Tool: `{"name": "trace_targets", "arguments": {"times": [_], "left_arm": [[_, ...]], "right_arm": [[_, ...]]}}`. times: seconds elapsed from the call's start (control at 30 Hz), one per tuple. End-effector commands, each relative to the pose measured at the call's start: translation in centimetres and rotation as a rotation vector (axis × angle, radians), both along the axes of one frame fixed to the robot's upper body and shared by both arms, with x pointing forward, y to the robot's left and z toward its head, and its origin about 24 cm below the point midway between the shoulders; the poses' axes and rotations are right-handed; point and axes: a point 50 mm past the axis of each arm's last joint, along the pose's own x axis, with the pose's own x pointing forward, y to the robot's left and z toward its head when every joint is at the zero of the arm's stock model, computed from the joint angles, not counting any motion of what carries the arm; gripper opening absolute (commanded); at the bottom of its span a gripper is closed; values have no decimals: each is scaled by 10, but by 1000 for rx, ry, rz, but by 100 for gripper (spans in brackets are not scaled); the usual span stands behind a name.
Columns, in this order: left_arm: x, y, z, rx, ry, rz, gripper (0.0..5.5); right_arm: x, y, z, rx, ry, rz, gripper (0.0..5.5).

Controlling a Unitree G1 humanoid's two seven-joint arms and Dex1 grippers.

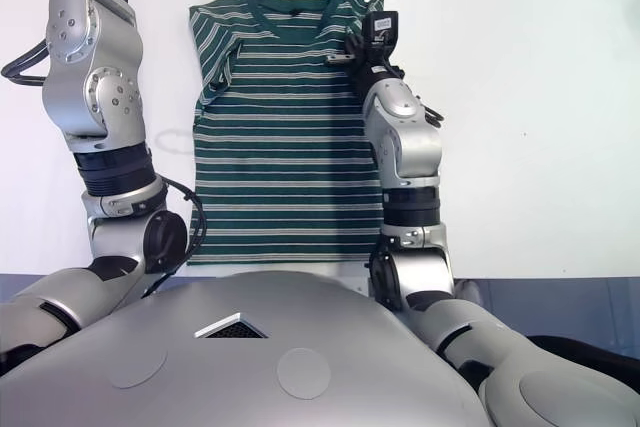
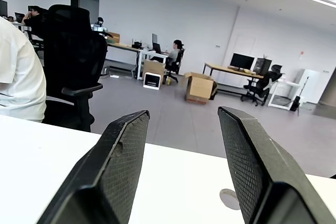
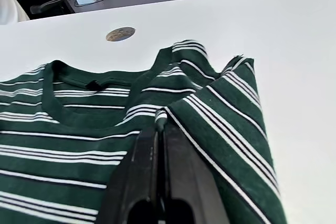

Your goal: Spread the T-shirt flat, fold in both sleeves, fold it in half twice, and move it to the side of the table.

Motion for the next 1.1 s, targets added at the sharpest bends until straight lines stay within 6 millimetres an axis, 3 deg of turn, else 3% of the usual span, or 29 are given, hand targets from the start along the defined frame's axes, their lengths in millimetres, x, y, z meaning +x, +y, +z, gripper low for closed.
{"name": "trace_targets", "arguments": {"times": [0.03, 0.33, 0.6, 0.7, 0.8, 0.87, 0.97, 1.1], "left_arm": [[0, 1, -4, 1, 16, 17, 244], [1, 1, -4, 1, 16, 17, 244], [1, 2, -4, 1, 13, 18, 244], [-2, -3, 5, -2, -40, -52, 244], [-17, -12, 23, 145, -173, -307, 244], [-36, -10, 24, 399, -256, -511, 244], [-85, 19, -18, 883, -268, -840, 284], [-151, 63, -73, 1132, -155, -1049, 355]], "right_arm": [[-3, 3, -2, -9, 24, 55, 3], [-5, 4, -5, -47, 36, 96, 3], [-6, 15, 25, 64, -129, 198, 168], [-3, 6, 50, 78, -287, 199, 204], [-16, -12, 72, -152, -504, 364, 204], [-34, -32, 77, -388, -626, 507, 204], [-79, -88, 61, -780, -721, 745, 219], [-155, -156, 26, -992, -603, 1011, 294]]}}
